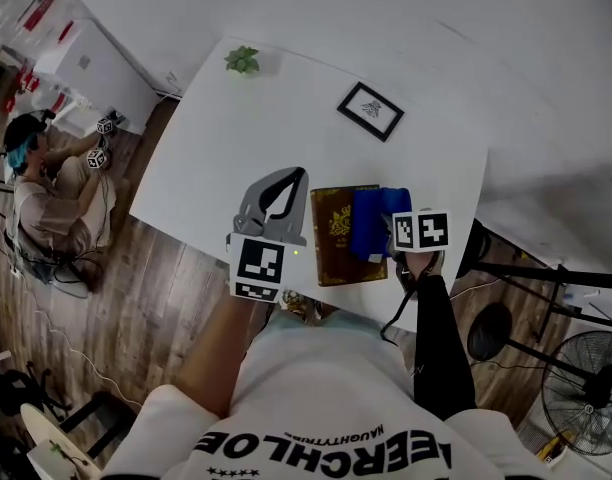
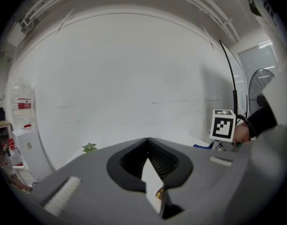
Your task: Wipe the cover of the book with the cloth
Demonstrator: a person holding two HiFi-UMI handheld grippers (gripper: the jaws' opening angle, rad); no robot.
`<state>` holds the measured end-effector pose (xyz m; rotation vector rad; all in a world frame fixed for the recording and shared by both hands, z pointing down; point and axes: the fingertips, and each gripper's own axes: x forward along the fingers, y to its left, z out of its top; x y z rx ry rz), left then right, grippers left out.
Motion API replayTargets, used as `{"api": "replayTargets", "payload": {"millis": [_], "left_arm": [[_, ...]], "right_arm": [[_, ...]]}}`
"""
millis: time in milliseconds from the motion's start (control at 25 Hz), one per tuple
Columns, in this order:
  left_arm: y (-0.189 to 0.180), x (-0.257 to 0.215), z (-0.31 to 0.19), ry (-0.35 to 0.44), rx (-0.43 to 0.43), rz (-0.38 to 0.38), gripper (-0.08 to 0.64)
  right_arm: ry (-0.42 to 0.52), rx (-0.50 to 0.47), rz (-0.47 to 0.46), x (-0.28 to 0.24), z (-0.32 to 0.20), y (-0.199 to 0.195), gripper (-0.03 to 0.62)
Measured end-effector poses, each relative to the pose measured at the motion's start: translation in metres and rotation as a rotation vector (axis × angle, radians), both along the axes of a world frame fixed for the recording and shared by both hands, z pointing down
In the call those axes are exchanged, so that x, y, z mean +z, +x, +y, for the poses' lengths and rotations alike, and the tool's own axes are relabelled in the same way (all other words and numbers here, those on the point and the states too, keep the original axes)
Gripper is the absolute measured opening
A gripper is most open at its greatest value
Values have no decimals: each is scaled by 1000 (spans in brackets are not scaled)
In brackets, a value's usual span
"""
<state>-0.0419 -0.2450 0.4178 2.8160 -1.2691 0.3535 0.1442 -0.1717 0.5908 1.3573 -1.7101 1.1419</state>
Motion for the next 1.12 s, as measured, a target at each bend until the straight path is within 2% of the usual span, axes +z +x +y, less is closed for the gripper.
{"api": "replayTargets", "payload": {"millis": [200, 360, 440, 600, 840, 1000, 1120], "left_arm": [[3, -1, 3, 3, 10, -2, 57], [2, -2, 8, 6, 12, -3, 57], [0, -3, 10, 9, 11, -1, 57], [-6, -6, 17, 9, 4, 10, 57], [-15, -13, 30, 17, 3, 21, 57], [-22, -9, 41, 12, 8, 17, 57], [-26, -3, 49, 4, 7, 13, 57]], "right_arm": [[-3, 32, 134, -1, 7, 34, 61], [30, 9, 129, -9, 8, 28, 61], [75, -14, 64, -23, 5, 14, 61], [151, -44, -154, -52, 0, -33, 61], [155, -121, -356, -67, 10, -108, 61], [85, -122, -396, -42, 26, -138, 61], [13, -53, -333, -12, 36, -133, 61]]}}
